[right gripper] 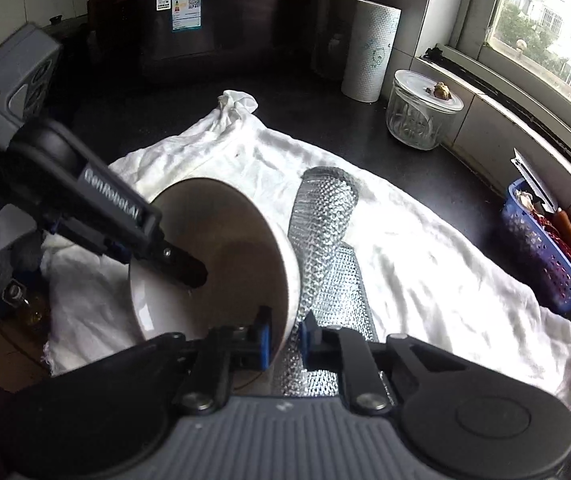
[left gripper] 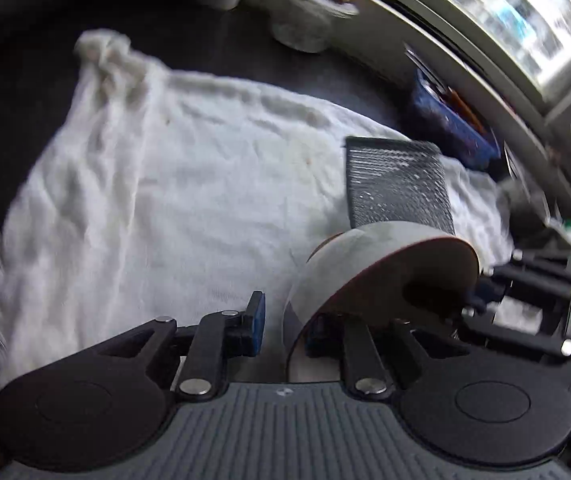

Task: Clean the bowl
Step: 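Keep turning the bowl with the left tool while the right tool scrubs the outer wall, then rotate the bowl further with the left tool while the right tool wipes its outside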

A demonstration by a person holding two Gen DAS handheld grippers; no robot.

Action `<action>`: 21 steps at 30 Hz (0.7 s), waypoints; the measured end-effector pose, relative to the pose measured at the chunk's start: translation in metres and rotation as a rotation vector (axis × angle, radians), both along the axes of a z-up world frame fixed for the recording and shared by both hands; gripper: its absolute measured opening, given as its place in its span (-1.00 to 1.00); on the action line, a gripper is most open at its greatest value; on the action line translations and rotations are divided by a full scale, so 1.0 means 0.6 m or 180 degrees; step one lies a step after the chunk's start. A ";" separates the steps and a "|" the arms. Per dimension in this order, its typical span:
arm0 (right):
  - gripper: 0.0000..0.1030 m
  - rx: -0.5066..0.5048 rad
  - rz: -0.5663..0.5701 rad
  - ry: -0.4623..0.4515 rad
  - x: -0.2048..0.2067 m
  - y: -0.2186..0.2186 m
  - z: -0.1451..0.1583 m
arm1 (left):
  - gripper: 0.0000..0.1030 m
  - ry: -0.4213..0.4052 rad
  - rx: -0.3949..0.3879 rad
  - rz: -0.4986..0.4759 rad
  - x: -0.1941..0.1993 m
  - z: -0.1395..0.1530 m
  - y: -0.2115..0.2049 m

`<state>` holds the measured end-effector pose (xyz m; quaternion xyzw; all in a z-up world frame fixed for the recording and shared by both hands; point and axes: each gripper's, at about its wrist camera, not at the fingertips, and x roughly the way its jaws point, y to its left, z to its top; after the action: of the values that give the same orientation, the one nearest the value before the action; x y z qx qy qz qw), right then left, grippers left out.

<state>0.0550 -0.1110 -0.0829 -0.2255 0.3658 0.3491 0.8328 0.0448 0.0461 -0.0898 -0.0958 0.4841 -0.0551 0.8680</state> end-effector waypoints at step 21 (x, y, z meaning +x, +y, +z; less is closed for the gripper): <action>-0.67 0.0046 -0.0162 0.0118 0.010 -0.018 0.006 | -0.81 0.0188 -0.1002 0.0702 -0.003 -0.021 0.054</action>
<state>0.0608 -0.1221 -0.0796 -0.2035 0.3843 0.3345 0.8361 0.0428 0.0785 -0.1022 -0.2845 0.4813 -0.0318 0.8285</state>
